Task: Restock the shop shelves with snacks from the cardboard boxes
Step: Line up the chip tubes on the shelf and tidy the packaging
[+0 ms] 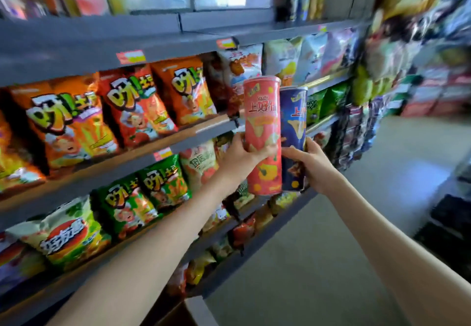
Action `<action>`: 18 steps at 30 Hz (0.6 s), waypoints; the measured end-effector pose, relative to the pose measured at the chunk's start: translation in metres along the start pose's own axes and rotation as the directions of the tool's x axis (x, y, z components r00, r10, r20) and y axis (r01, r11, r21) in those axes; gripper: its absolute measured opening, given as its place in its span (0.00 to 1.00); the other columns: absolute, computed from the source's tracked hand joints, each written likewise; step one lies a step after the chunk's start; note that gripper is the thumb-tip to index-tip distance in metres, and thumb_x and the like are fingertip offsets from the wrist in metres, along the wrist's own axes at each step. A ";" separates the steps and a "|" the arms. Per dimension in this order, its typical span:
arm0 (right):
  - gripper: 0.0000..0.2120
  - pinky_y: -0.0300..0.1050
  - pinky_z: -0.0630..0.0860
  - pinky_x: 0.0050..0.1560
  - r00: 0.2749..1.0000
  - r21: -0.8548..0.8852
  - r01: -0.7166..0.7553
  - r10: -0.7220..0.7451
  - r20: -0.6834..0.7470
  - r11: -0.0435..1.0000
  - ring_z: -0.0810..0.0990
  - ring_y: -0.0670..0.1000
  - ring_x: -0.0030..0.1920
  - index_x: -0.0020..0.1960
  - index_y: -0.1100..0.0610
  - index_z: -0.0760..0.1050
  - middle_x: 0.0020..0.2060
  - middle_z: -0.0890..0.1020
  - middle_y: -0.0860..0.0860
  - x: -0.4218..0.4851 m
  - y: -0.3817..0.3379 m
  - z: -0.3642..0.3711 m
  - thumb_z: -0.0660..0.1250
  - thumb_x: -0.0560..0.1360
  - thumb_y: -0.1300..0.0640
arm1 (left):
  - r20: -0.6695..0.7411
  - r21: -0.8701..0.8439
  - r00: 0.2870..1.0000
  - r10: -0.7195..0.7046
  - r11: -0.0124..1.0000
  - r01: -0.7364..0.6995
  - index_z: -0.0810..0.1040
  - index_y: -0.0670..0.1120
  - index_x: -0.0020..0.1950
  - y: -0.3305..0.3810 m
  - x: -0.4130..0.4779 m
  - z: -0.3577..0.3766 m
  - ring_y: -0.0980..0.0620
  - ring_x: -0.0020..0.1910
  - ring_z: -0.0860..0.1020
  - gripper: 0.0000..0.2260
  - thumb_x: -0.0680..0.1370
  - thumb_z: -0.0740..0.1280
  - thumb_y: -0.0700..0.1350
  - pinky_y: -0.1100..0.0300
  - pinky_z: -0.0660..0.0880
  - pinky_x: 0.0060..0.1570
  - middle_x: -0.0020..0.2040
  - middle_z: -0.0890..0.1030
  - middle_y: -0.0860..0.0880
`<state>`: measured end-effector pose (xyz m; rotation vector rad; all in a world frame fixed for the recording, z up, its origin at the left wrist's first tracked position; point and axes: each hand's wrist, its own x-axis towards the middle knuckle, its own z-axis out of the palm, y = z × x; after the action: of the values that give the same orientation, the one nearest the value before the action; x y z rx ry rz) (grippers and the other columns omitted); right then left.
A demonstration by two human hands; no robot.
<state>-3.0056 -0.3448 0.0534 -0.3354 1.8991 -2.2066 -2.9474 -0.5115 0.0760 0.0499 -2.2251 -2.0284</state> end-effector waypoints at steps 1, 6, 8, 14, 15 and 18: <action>0.32 0.59 0.78 0.53 1.000 -0.008 0.022 -0.022 -0.016 1.000 0.82 0.61 0.52 0.65 0.64 0.70 0.55 0.82 0.62 0.013 -0.008 -0.021 0.77 0.65 0.59 | -0.002 0.015 1.000 0.008 1.000 -0.008 0.72 0.51 0.62 0.006 0.018 0.017 0.54 0.52 0.81 0.36 0.58 0.76 0.62 0.54 0.78 0.53 0.55 0.81 0.51; 0.22 0.59 0.79 0.55 0.992 -0.005 0.106 -0.106 -0.064 0.994 0.83 0.59 0.52 0.63 0.60 0.71 0.54 0.83 0.59 0.073 -0.055 -0.110 0.73 0.71 0.62 | 0.025 0.038 0.997 0.069 0.997 -0.070 0.77 0.55 0.52 0.044 0.103 0.096 0.58 0.44 0.82 0.13 0.71 0.75 0.49 0.62 0.77 0.43 0.48 0.83 0.55; 0.19 0.59 0.80 0.53 0.990 -0.009 0.122 -0.122 -0.073 0.992 0.83 0.58 0.51 0.61 0.57 0.73 0.53 0.83 0.57 0.100 -0.075 -0.143 0.73 0.73 0.60 | 0.010 0.023 0.997 0.078 0.997 -0.078 0.77 0.54 0.54 0.064 0.137 0.122 0.57 0.45 0.82 0.15 0.70 0.76 0.51 0.62 0.77 0.42 0.49 0.83 0.53; 0.19 0.56 0.80 0.55 0.971 -0.053 0.237 -0.239 -0.029 0.970 0.84 0.55 0.51 0.61 0.57 0.73 0.52 0.84 0.54 0.190 -0.133 -0.199 0.73 0.72 0.59 | -0.026 0.136 0.991 0.132 0.983 -0.127 0.78 0.54 0.51 0.125 0.233 0.163 0.56 0.47 0.82 0.12 0.71 0.75 0.49 0.63 0.77 0.45 0.50 0.83 0.52; 0.19 0.55 0.80 0.55 0.967 -0.044 0.252 -0.253 -0.017 0.967 0.84 0.55 0.51 0.62 0.57 0.73 0.53 0.84 0.54 0.208 -0.141 -0.205 0.73 0.72 0.58 | -0.039 0.166 0.988 0.149 0.976 -0.141 0.78 0.53 0.51 0.135 0.250 0.167 0.55 0.48 0.82 0.12 0.70 0.75 0.48 0.61 0.78 0.48 0.50 0.84 0.52; 0.18 0.55 0.80 0.54 0.952 -0.037 0.307 -0.306 0.030 0.951 0.84 0.54 0.51 0.61 0.57 0.73 0.53 0.84 0.54 0.264 -0.164 -0.219 0.73 0.73 0.58 | -0.053 0.214 0.975 0.215 0.956 -0.199 0.80 0.52 0.50 0.161 0.302 0.173 0.57 0.44 0.83 0.12 0.69 0.77 0.46 0.60 0.79 0.49 0.46 0.84 0.53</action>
<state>-3.3259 -0.1944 0.1934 -0.7051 1.9972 -2.3391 -3.2571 -0.3588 0.2434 -0.0819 -2.2797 -1.6561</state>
